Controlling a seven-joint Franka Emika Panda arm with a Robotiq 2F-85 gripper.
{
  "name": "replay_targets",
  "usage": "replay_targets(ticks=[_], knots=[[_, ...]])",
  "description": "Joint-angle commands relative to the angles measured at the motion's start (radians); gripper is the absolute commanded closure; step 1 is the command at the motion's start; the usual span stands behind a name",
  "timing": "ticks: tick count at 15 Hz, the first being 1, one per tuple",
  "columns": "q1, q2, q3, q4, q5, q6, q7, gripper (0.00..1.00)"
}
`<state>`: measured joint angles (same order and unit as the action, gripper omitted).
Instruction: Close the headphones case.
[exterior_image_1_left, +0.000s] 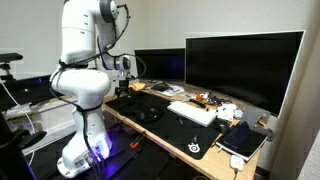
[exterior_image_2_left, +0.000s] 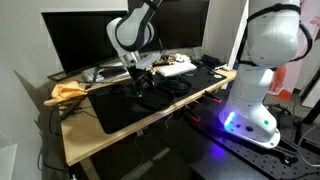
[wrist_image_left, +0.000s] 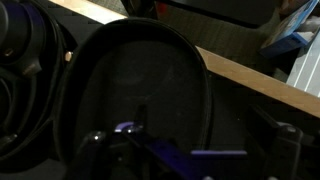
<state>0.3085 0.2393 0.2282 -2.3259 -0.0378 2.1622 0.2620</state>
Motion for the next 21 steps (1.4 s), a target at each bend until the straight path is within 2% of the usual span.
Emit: replay_targets(ticks=[1,4,9,12,14,15,16,21], knots=[[0.010,0.023,-0.003,-0.005,-0.014,0.009,0.038,0.07],[0.013,0.046,-0.006,-0.001,-0.017,0.005,0.042,0.12],[0.022,0.077,-0.014,0.010,-0.031,0.005,0.058,0.10],[0.031,0.086,-0.017,0.011,-0.051,0.008,0.090,0.16],[0.040,0.089,-0.019,0.012,-0.067,0.009,0.116,0.35],[0.043,0.091,-0.018,0.013,-0.070,0.008,0.119,0.37],[0.046,0.092,-0.019,0.013,-0.076,0.008,0.128,0.52],[0.064,0.085,-0.018,0.006,-0.096,0.012,0.151,0.90]])
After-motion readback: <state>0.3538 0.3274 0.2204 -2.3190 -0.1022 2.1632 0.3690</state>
